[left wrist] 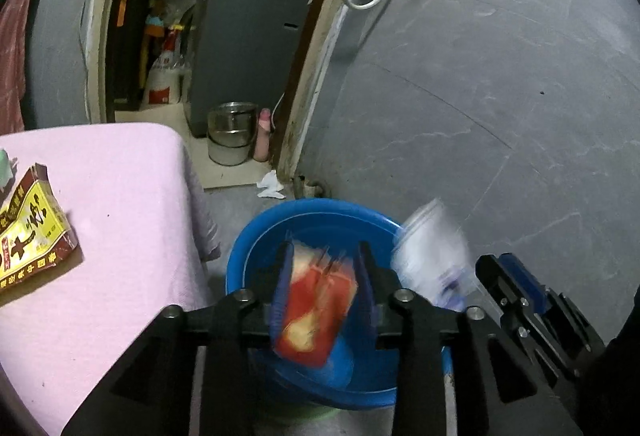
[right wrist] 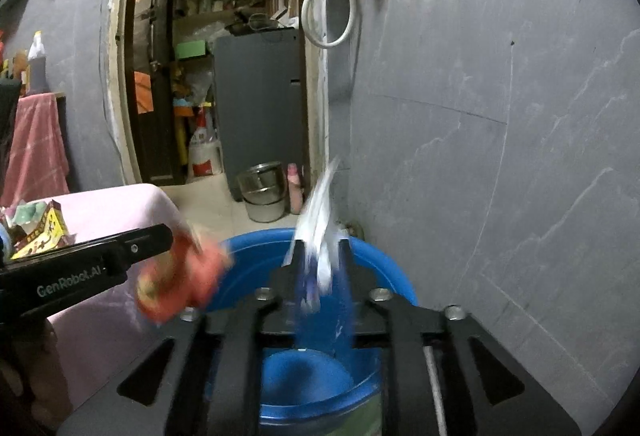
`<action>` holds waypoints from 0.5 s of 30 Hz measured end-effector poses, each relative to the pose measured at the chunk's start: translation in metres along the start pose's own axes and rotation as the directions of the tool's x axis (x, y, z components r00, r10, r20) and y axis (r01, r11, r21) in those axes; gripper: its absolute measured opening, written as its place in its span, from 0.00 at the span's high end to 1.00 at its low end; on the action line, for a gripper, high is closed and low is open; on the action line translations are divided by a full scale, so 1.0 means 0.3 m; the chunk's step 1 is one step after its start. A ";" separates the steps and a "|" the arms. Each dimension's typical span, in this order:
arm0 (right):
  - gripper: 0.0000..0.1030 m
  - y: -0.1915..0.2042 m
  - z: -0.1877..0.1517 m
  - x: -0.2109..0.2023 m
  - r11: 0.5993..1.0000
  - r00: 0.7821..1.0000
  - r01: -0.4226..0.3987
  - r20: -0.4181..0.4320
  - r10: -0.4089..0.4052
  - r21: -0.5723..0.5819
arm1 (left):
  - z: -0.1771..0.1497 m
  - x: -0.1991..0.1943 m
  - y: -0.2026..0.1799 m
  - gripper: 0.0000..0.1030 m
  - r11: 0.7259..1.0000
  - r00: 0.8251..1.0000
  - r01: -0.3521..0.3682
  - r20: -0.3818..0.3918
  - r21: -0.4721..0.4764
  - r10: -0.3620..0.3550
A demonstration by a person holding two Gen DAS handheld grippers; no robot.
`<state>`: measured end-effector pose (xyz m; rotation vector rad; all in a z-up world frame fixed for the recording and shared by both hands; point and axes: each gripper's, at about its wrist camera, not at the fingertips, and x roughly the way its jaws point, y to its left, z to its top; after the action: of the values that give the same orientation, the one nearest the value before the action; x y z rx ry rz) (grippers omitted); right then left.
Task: Collect trash
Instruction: 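Carry the cup and wrapper over the blue basin and open both grippers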
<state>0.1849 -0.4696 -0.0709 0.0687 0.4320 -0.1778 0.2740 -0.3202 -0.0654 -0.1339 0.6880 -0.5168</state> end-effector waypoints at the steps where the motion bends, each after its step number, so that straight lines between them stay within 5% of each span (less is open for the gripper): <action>1: 0.73 -0.002 0.003 0.000 1.000 1.000 -0.003 0.003 0.003 0.006 | -0.001 -0.001 0.012 0.69 1.000 1.000 -0.004 -0.001 -0.011 0.004; 7: 0.70 0.002 0.047 -0.042 1.000 0.998 -0.005 0.067 0.003 0.028 | 0.017 -0.095 0.015 0.64 1.000 0.999 -0.017 0.048 -0.018 0.018; 15: 0.21 0.025 0.106 -0.173 0.997 0.970 0.001 0.242 -0.019 0.075 | 0.067 -0.293 0.044 0.37 0.997 0.976 -0.079 0.203 -0.002 0.078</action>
<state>0.1530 -0.4572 -0.0199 0.1163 0.1809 -0.2093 0.2347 -0.2661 -0.0035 -0.1516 0.4901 -0.4227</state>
